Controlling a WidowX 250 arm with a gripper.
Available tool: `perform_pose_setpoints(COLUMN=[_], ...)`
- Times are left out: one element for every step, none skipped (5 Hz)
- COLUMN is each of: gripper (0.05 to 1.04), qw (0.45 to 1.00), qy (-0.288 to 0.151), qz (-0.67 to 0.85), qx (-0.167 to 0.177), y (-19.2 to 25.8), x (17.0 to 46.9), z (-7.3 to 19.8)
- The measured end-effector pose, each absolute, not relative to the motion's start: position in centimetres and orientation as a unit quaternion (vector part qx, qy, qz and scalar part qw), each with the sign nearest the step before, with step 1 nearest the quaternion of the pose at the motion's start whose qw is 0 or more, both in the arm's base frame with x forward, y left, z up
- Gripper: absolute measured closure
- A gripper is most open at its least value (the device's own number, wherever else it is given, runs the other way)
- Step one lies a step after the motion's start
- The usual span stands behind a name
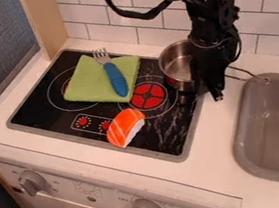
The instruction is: Move the silver pot to the top right of the burner
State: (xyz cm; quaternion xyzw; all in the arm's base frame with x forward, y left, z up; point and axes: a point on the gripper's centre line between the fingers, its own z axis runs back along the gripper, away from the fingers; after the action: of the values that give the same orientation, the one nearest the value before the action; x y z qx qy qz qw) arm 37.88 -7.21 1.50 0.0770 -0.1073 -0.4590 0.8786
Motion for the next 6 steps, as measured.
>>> perform_pose_setpoints(gripper=[0.771,0.492,0.198,0.074,0.079,0.083], qw=[0.882,0.882,0.888,0.896,0.898,0.9], qy=[-0.095,-0.091,-0.083,-0.094,-0.118,-0.157], qz=[-0.454,-0.455,-0.446,-0.43,-0.417,-0.398], qx=[0.086,0.077,0.074,0.068,0.073,0.08], y=[-6.8,-6.9,-6.2,-5.0,-4.0,-2.7], x=[37.7,37.3,36.8,36.4,36.6,36.6], z=[1.4,1.2,1.3,2.4,4.5,8.0])
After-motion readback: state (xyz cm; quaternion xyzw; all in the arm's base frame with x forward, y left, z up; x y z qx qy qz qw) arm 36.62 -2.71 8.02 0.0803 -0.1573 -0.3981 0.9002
